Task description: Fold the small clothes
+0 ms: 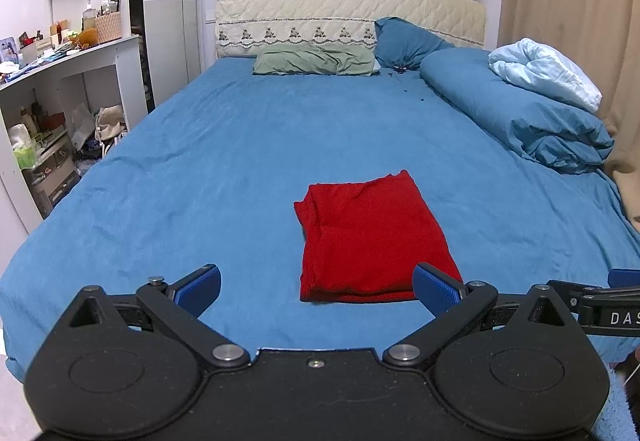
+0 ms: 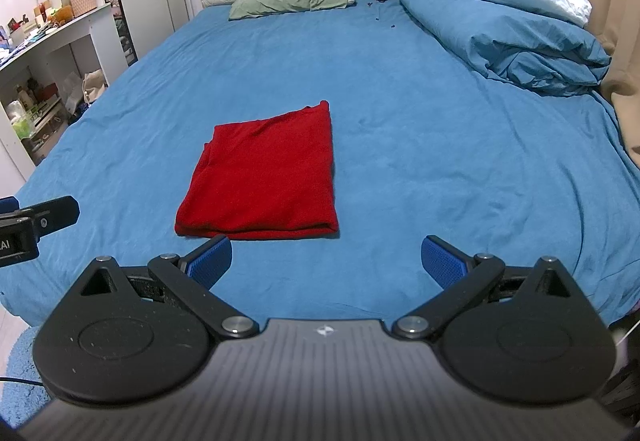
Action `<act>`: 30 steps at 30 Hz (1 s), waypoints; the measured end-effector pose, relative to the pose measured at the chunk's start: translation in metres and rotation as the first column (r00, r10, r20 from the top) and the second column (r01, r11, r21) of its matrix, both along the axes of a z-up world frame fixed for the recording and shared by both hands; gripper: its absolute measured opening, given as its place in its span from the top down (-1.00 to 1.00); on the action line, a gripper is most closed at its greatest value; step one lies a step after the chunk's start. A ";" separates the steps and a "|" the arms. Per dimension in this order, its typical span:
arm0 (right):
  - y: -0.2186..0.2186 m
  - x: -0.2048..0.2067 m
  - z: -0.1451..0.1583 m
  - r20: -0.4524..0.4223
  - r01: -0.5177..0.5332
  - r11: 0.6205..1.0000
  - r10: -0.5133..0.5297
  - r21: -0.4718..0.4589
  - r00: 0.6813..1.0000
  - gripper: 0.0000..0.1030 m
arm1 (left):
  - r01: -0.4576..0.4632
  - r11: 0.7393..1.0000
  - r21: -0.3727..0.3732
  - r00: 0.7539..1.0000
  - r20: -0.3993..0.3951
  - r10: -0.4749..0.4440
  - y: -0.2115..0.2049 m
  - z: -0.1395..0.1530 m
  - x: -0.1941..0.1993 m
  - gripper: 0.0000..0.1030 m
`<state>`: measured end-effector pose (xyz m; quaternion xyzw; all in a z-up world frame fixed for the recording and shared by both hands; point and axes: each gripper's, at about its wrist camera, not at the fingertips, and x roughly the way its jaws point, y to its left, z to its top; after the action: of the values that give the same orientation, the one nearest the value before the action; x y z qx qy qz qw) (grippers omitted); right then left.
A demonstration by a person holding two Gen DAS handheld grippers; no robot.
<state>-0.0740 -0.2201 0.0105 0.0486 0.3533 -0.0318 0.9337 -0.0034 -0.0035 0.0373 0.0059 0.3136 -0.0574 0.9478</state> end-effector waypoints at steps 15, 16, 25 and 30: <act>0.003 0.003 -0.004 -0.003 0.000 1.000 0.000 -0.006 1.000 -1.00 | -0.009 1.000 0.004 1.000 -0.006 0.009 -0.003 -0.003 0.003 -1.00; 0.003 0.003 -0.004 -0.003 0.000 1.000 0.000 -0.005 1.000 -1.00 | -0.014 1.000 0.007 1.000 -0.008 0.014 -0.004 -0.003 0.003 -1.00; 0.004 0.003 -0.004 -0.004 0.001 1.000 -0.001 -0.004 1.000 -1.00 | -0.022 1.000 0.009 1.000 0.017 0.021 -0.004 -0.002 0.001 -1.00; 0.006 0.003 -0.004 -0.004 0.002 1.000 -0.002 -0.003 1.000 -1.00 | -0.017 1.000 0.007 1.000 0.017 0.016 -0.004 -0.004 0.001 -1.00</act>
<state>-0.0711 -0.2144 0.0062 0.0474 0.3552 -0.0333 0.9330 -0.0025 -0.0078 0.0335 0.0073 0.3059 -0.0484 0.9508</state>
